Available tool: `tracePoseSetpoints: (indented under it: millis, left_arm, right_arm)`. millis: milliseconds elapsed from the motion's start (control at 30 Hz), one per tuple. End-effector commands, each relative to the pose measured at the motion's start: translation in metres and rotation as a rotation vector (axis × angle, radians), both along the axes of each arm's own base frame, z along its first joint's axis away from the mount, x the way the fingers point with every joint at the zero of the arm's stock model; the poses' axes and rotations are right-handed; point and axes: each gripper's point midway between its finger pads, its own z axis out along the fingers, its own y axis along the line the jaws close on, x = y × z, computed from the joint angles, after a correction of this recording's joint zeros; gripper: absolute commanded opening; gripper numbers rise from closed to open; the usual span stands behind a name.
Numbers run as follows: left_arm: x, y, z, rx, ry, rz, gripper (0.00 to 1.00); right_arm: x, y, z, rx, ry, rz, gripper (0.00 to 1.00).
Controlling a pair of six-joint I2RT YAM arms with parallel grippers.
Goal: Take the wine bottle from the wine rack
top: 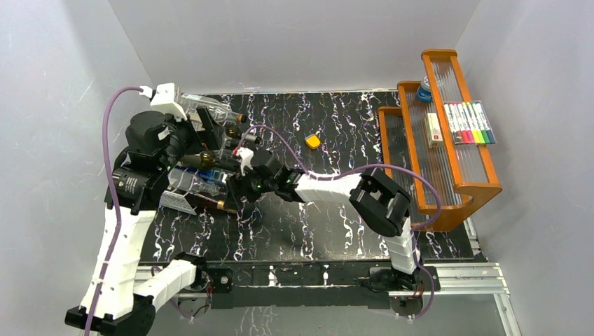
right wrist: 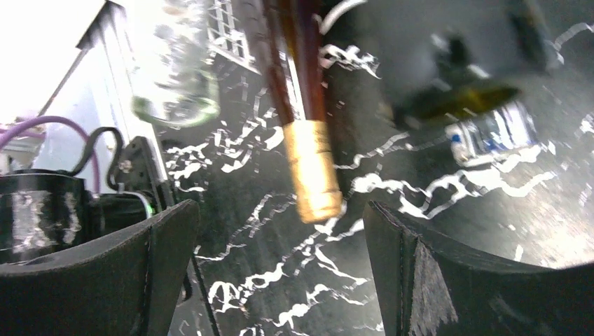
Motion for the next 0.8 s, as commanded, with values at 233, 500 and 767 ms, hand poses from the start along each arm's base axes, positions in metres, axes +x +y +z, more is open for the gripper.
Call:
tracePoseSetpoints:
  millis: [233,500,767]
  left_arm:
    - [-0.017,0.005,0.023,0.014,-0.062,-0.007,0.98]
    - [-0.021,0.006,0.027,0.006,-0.068,-0.004,0.98]
    - [-0.025,0.009,0.025,0.005,-0.066,0.007,0.98]
  right_arm:
    - [0.003,0.075,0.081,0.230,-0.078,0.090,0.96]
    - [0.009,0.091,0.069,0.202,-0.053,0.104,0.86]
    - [0.003,0.101,0.070,0.217,-0.030,0.134,0.74]
